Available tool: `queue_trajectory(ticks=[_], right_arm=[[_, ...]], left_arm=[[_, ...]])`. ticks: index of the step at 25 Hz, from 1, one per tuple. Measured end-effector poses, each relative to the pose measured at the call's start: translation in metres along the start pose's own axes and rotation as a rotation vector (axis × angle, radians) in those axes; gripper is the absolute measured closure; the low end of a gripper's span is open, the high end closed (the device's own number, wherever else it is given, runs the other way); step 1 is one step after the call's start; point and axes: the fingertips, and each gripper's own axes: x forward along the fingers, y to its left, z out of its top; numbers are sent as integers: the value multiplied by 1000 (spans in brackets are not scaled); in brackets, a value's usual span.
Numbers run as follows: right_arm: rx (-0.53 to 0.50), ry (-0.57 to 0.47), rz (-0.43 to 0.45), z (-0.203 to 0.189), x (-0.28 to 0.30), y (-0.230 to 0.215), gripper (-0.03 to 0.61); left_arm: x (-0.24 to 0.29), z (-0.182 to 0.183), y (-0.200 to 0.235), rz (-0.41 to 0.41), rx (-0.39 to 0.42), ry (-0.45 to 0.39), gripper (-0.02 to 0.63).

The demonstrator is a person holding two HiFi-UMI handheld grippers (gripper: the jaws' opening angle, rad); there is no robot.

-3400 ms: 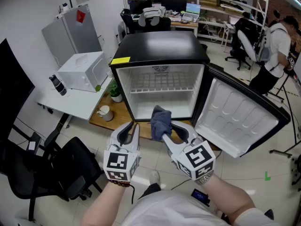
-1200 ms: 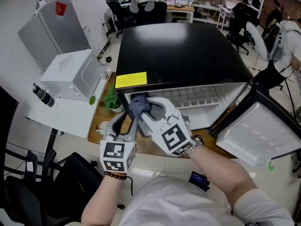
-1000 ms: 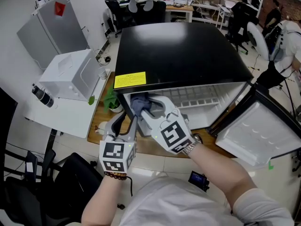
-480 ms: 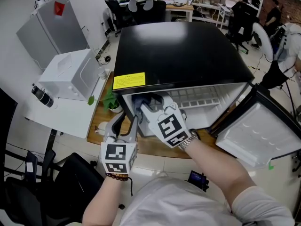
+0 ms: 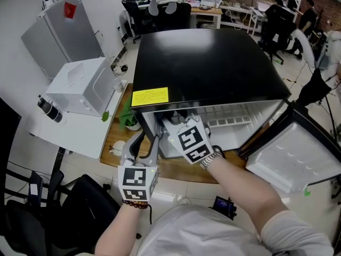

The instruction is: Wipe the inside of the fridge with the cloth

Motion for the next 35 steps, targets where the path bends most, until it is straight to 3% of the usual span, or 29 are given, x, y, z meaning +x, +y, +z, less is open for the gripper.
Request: queue_trajectory(ticks=[21,35], right_arm=[[27,145,-107,-31,42,-34,472],[39,163,-155,-30,51,-49,472]], left_arm=[[-1,-1,-1,-11,4,-12,463],[-1,-1,-1,-23,-13,-30,462]])
